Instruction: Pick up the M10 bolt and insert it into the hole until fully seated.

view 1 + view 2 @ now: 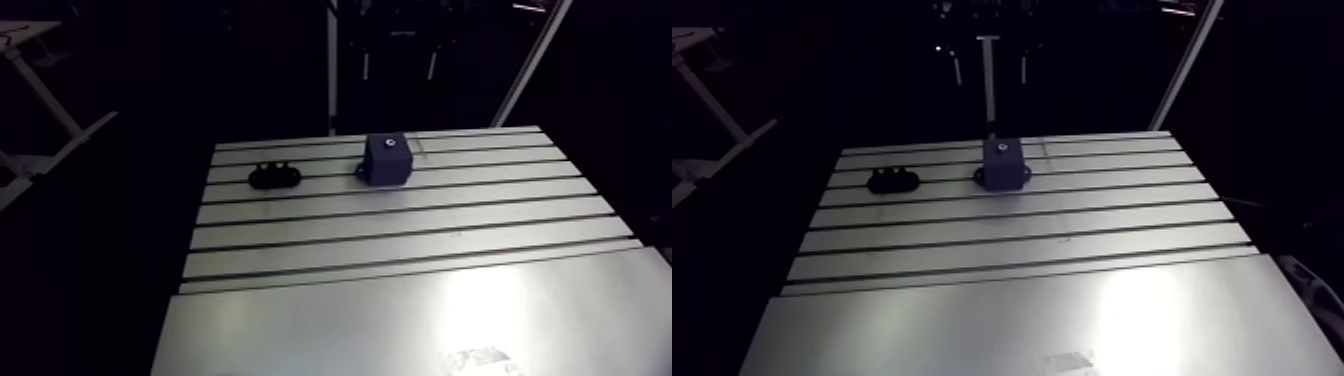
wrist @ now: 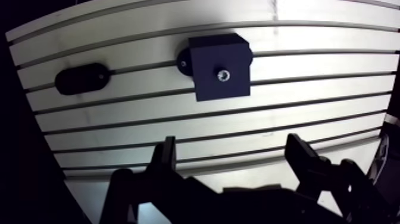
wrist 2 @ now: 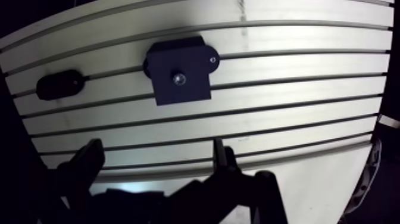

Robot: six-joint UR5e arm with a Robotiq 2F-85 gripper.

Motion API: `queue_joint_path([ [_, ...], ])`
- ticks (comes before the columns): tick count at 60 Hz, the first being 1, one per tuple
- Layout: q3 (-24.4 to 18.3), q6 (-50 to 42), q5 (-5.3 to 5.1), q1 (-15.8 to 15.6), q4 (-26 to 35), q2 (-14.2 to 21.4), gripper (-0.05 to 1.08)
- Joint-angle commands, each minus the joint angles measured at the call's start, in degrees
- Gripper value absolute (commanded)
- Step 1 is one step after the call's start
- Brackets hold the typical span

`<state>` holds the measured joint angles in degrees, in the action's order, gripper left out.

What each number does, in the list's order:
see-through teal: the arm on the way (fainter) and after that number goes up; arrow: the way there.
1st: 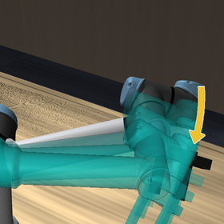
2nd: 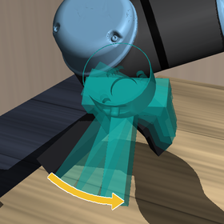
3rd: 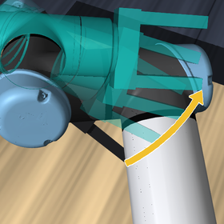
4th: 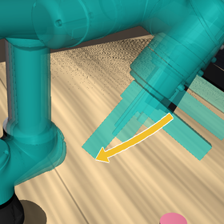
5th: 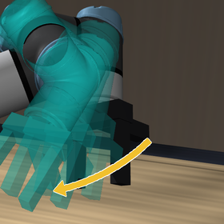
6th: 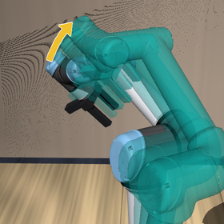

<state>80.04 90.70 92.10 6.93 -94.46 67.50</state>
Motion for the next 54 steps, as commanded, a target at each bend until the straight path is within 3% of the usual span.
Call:
queue_joint_path([
  [1, 1.4, 0.2, -0.29, -2.3, 5.5, 11.4, 0.0],
  [11, 3.0, 0.4, -0.3, -2.4, 5.1, 12.8, 0.0],
  [26, 1.8, 2.2, -0.56, -2.4, 5.1, 12.9, 0.01],
  [36, 1.9, 2.2, -2.21, -2.4, 4.7, 13.0, 0.01],
  [54, 2.5, 2.3, -2.32, -2.4, 2.9, 13.6, 0.01],
])
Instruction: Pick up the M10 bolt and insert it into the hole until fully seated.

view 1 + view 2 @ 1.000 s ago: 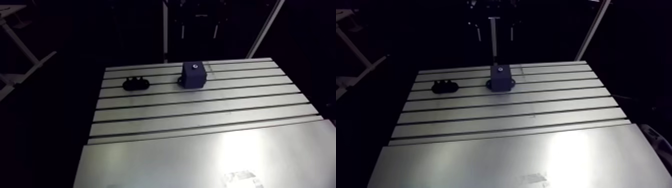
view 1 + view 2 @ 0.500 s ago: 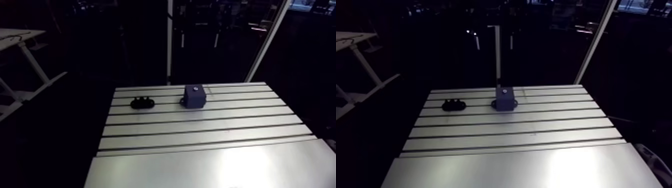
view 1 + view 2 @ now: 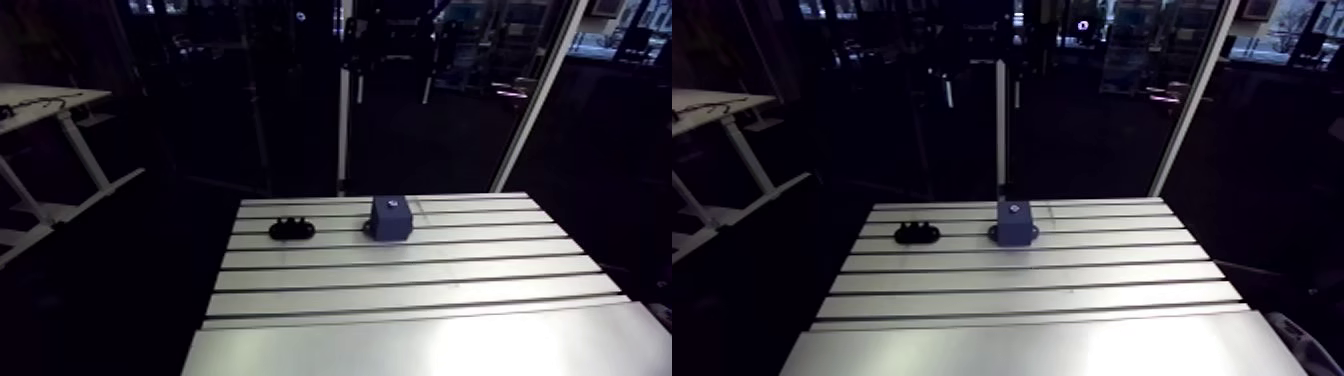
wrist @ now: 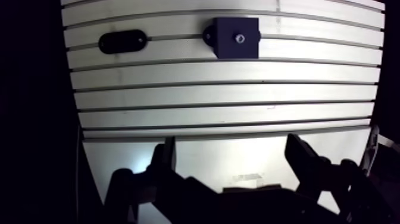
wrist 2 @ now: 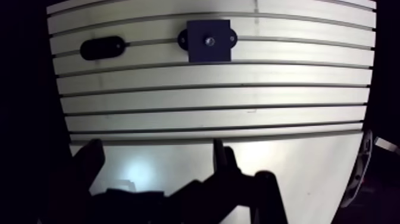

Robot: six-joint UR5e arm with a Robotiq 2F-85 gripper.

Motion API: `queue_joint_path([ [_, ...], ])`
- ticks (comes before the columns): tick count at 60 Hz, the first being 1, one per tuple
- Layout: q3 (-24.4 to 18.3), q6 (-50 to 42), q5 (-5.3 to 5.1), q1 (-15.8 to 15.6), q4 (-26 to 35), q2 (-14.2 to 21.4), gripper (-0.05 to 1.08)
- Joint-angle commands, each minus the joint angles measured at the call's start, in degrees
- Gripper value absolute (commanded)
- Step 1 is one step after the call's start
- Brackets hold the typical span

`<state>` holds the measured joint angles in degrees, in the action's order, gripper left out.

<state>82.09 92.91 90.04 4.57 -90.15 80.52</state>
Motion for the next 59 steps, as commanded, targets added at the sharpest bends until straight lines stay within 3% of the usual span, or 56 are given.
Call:
queue_joint_path([
  [1, 0.4, 0.1, -0.26, -0.1, -1.4, 0.9, 0.01],
  [28, 1.0, 0.1, -0.27, -0.3, -1.4, 3.5, 0.01],
  [59, 1.5, 0.0, -0.17, -0.5, -1.5, 3.5, 0.01],
])
